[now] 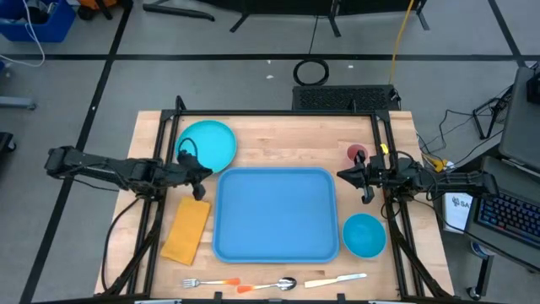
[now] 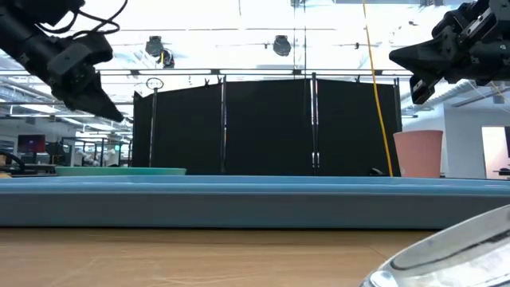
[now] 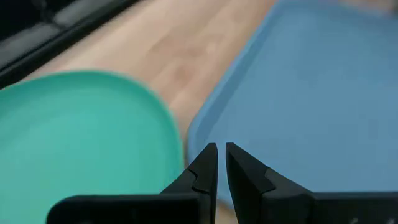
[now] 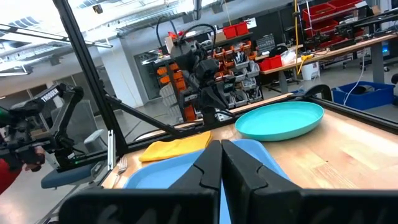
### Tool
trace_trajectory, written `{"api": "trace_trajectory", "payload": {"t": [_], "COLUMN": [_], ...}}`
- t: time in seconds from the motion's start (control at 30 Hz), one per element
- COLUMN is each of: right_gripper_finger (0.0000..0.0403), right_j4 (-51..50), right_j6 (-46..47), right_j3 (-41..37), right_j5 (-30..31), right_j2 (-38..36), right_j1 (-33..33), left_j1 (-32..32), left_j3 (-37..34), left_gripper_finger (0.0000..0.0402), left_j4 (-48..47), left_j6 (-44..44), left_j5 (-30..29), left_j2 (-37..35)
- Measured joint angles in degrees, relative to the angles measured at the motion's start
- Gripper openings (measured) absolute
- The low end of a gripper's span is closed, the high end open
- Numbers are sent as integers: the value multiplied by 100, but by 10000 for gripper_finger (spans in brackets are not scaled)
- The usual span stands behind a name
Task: Set up tray
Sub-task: Put the blue plate on the blue tray
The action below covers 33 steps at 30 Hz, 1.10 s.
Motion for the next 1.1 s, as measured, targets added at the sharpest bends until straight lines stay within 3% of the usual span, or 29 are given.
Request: {"api": "trace_trajectory", "payload": {"t": [0.2,0.43,0.67,1.1], "right_gripper_finger": [0,0,0,0], "right_j4": [-2,-32,-100,-110], "right_j6": [-34,-133,-131,-130], "right_j3": [0,0,0,0], "right_j5": [4,308,417,416], "right_j2": [0,0,0,0], "right_j1": [0,0,0,0], "left_j1": [184,452,607,744], "left_j3": [194,196,196,196], "left_gripper_finger": [35,35,38,154], "left_j4": [-193,-238,-265,-382], "left_j6": [203,337,377,345], "left_j5": [-165,676,711,559], "left_j2": [512,1044,1349,1744]}}
